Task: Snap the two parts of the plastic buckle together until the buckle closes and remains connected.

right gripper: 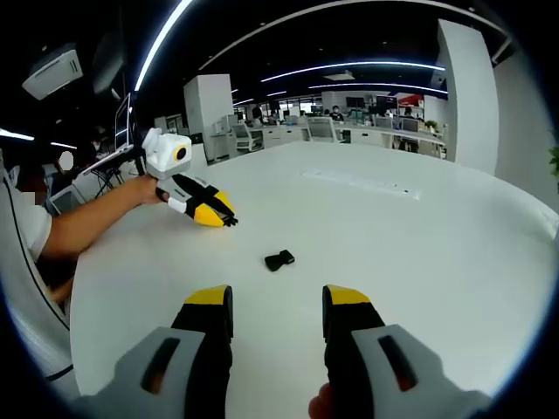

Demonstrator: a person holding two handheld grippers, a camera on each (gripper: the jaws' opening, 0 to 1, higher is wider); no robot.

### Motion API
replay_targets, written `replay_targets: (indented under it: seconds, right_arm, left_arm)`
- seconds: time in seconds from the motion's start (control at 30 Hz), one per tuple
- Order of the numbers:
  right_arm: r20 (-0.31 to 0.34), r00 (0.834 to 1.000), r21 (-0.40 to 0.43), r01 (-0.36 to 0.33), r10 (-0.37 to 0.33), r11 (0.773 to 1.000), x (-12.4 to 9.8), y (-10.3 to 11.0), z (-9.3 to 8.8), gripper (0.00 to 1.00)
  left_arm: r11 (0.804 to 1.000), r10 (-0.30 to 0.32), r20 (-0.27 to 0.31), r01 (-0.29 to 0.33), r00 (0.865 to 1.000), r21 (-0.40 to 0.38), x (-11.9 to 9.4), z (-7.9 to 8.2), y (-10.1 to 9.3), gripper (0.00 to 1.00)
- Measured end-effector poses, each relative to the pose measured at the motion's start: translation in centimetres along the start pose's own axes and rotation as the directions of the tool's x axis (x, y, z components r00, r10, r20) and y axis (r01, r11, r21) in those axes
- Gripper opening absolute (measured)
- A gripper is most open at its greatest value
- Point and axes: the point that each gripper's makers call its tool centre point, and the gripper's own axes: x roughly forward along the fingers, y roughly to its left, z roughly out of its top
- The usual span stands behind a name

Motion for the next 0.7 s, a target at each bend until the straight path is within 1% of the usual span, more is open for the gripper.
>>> replay_targets:
  seconds: [0.1, 0.4, 0.57, 0.7]
  right_arm:
    - [0.001, 1.000, 0.001, -0.001, 0.001, 1.000, 0.0, 0.0, 0.0, 0.41]
    - [0.001, 1.000, -0.001, -0.001, 0.001, 1.000, 0.0, 0.0, 0.0, 0.41]
    - [0.000, 1.000, -0.004, -0.004, 0.004, 1.000, 0.0, 0.1, 0.1, 0.41]
    - [0.000, 1.000, -0.004, -0.007, 0.007, 1.000, 0.0, 0.1, 0.1, 0.41]
  left_arm:
    - [1.000, -0.011, -0.001, 0.011, 1.000, 0.006, 0.0, 0.0, -0.2, 0.13]
    - [1.000, -0.016, -0.002, 0.016, 1.000, 0.025, -0.1, 0.0, -0.3, 0.13]
    - [0.999, -0.039, -0.005, 0.040, 0.999, 0.037, -0.2, -0.1, -0.9, 0.13]
    - [0.998, -0.046, -0.009, 0.046, 0.999, 0.038, -0.3, -0.2, -1.3, 0.13]
